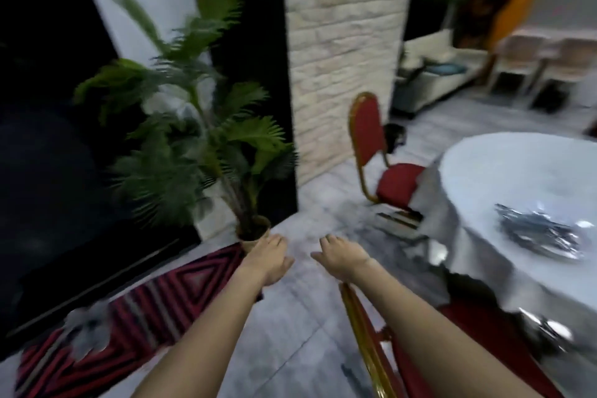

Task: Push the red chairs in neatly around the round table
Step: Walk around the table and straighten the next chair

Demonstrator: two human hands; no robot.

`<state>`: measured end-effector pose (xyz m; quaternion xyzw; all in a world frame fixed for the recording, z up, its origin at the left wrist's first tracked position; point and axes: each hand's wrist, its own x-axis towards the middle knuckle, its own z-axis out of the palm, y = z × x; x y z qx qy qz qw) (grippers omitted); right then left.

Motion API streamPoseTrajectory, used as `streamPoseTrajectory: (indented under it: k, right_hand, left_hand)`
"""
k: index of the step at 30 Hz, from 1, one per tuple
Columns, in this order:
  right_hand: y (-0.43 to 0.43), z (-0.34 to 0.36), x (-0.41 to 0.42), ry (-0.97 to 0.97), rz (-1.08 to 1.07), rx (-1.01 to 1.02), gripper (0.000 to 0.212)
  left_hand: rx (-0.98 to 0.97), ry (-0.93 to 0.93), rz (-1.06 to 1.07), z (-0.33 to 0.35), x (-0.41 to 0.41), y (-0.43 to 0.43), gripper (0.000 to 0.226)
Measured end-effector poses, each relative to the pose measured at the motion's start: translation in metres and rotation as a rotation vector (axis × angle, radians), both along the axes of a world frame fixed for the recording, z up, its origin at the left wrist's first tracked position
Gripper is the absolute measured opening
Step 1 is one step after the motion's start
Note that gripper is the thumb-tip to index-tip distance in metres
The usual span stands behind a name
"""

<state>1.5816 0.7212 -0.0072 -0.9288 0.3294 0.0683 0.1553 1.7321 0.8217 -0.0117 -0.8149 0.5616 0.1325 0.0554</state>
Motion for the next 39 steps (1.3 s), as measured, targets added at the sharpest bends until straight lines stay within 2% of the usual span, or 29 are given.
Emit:
streamPoseTrajectory:
  k: [5,9,12,14,16,18,21,24,26,33,39]
  right_hand:
    - [-0.02,-0.02,-0.054,0.056,-0.357,0.093,0.055]
    - [0.012,-0.035,-0.114,0.06,-0.599,0.176,0.072]
    - [0.046,-0.049,-0.153,0.079,-0.743,0.253,0.054]
    - [0.072,-0.052,-0.168,0.116,-0.791,0.322,0.064]
    - [0.1,-0.053,-0.179,0.102,-0.792,0.39,0.088]
    - [0.123,-0.049,-0.184,0.11,-0.771,0.46,0.094]
    - [0.152,-0.044,-0.188,0.18,-0.706,0.495,0.076]
    - [0.168,-0.05,-0.188,0.259,-0.699,0.417,0.047]
    - [0.17,-0.054,-0.188,0.27,-0.703,0.385,0.039]
    - [0.156,-0.057,-0.195,0.391,-0.624,0.307,0.039]
    - [0.128,-0.061,-0.231,0.44,-0.63,0.261,0.037]
  left_hand:
    - [0.058,0.059,-0.319,-0.016,-0.026,-0.071,0.06]
    - [0.139,0.075,-0.602,-0.034,-0.048,-0.094,0.054]
    - [0.213,0.138,-0.749,-0.054,-0.061,-0.101,0.057]
    - [0.244,0.163,-0.818,-0.062,-0.066,-0.098,0.055]
    - [0.289,0.163,-0.881,-0.065,-0.073,-0.091,0.045]
    - [0.321,0.15,-0.938,-0.071,-0.074,-0.086,0.028]
    - [0.304,0.163,-0.98,-0.075,-0.075,-0.088,0.016]
    - [0.312,0.146,-1.038,-0.069,-0.076,-0.09,0.02]
    - [0.302,0.146,-1.065,-0.069,-0.075,-0.091,0.02]
    - [0.17,0.145,-1.046,-0.073,-0.077,-0.088,0.014]
    - [0.141,0.024,-1.026,-0.073,-0.105,-0.092,0.019]
